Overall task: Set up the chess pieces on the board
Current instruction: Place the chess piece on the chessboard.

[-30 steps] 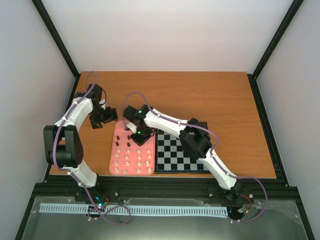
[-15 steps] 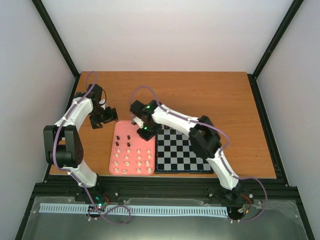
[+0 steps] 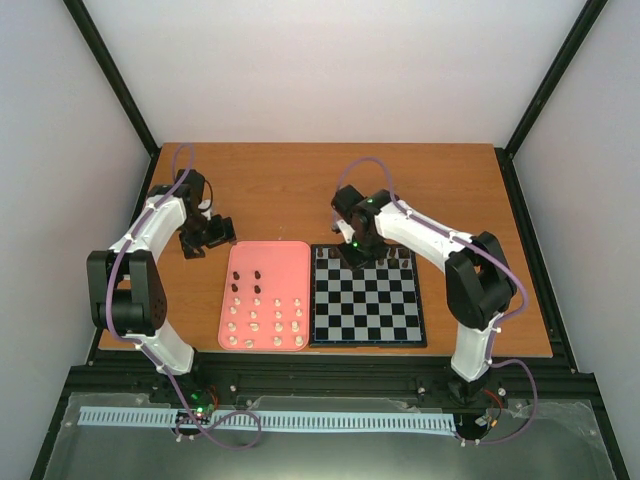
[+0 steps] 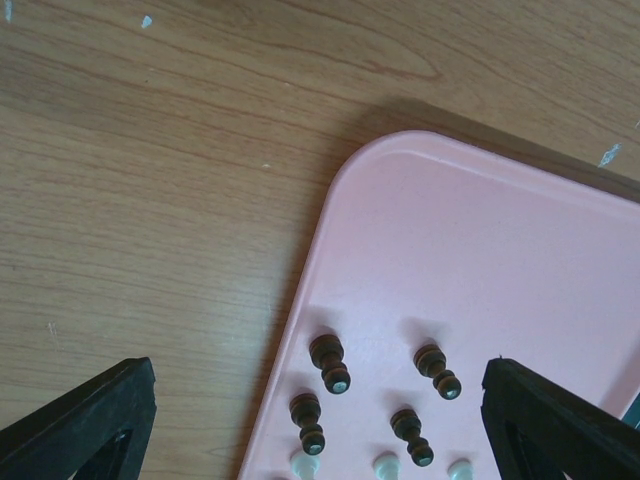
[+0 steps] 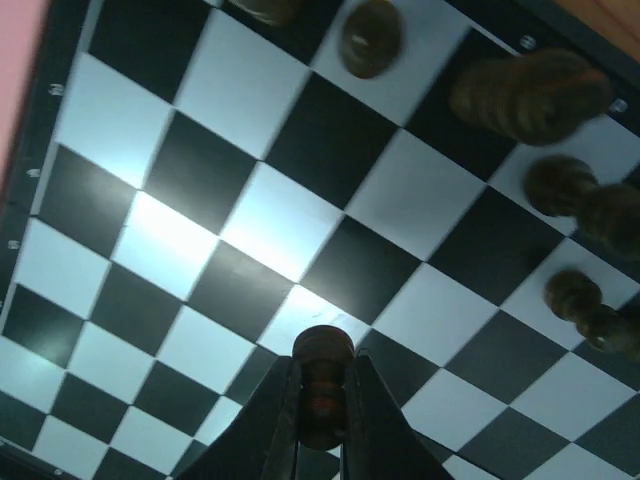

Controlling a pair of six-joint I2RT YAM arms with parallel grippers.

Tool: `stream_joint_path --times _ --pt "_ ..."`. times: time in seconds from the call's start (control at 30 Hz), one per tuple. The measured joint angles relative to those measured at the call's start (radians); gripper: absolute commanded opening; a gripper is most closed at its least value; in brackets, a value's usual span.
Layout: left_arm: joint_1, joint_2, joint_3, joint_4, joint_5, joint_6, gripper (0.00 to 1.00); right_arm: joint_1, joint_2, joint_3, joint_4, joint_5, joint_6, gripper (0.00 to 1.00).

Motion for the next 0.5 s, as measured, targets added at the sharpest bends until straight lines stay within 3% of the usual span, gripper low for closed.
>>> stream_joint_path --times 0.5 --pt "0.0 0.0 -0.002 0.0 -0.001 0.0 1.0 -0.089 0.03 -0.058 0.1 0.042 0.002 0.03"
